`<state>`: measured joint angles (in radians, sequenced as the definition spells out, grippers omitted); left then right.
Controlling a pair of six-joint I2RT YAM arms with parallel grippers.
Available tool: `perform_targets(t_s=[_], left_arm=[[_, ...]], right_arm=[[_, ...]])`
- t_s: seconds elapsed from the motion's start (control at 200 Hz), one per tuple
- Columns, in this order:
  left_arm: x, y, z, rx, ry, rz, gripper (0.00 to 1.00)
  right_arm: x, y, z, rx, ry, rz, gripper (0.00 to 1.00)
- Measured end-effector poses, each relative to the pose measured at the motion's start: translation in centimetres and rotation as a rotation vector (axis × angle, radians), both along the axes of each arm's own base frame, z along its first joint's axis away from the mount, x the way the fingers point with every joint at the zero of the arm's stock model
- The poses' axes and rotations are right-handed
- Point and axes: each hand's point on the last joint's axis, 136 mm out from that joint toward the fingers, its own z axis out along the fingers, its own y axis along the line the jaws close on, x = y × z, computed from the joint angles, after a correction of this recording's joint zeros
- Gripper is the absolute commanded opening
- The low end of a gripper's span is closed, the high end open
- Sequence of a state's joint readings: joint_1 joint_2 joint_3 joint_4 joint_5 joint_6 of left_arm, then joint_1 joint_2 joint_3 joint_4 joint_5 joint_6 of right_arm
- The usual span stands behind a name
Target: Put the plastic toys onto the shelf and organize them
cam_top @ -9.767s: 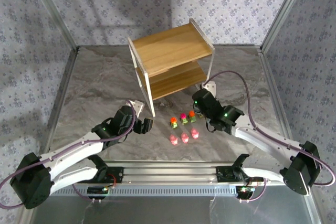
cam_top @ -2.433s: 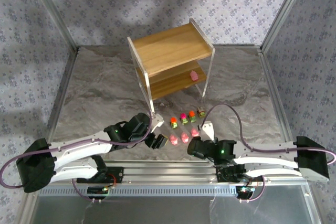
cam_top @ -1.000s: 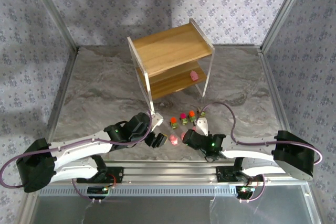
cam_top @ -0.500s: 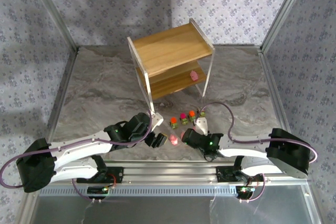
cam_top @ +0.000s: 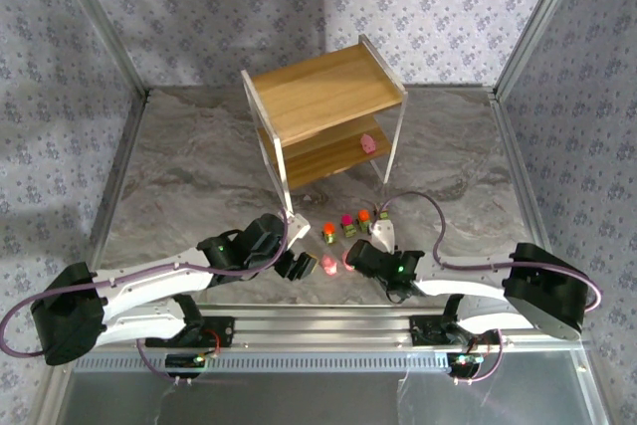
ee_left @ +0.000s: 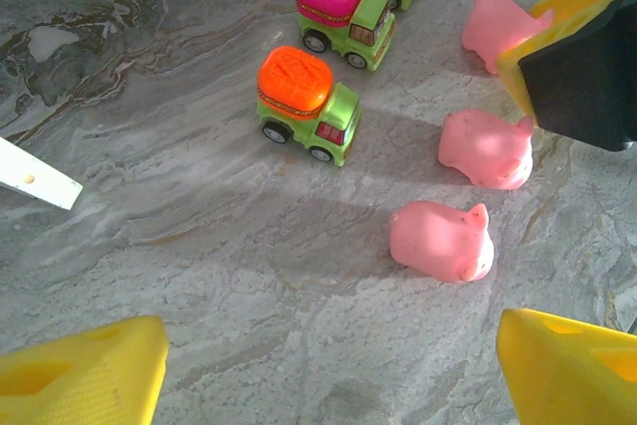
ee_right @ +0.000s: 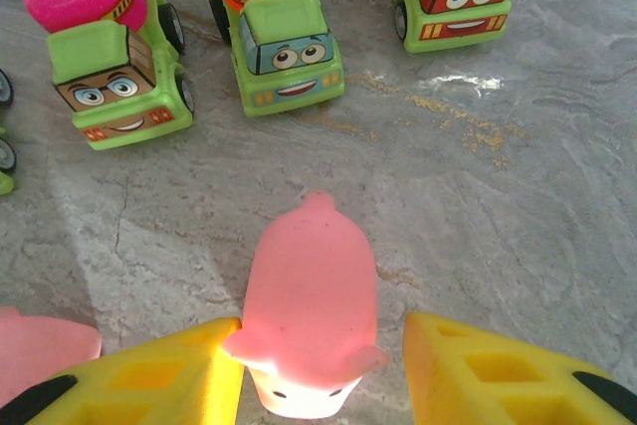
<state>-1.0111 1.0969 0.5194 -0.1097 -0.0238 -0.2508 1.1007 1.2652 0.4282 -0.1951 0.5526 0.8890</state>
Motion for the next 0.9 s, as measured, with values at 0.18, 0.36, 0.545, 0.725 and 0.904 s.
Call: perform_targets(t_s=[0.18,0.36,0.545,0.725,0.904], left_arm=[[0.1,0.0,0.0,0.001,-0.002,0.003,0.86],[0.2,0.1,0.0,0.005,-0.007,0.008,0.86],[0.2,0.1,0.0,0.005,-0.007,0.008,0.86],[0.2,0.1,0.1,0.004,-0.008,0.007,0.86],[0.2,0.1,0.1,0.008,-0.013,0.005,0.86]], right_arm=[[0.2,0.2,-0.2,-0.002,0.000,0.002,0.49],[0.4,0.7,-0.4,0.000,0.005,0.006,0.49],[0.6,1.2,-0.3,0.007,0.004,0.005,0.49],[0.9,1.0,-0.3,0.010,0.002,-0.007,0.48],[1.0,0.9,-0.4,0.010,0.002,-0.015,0.47]])
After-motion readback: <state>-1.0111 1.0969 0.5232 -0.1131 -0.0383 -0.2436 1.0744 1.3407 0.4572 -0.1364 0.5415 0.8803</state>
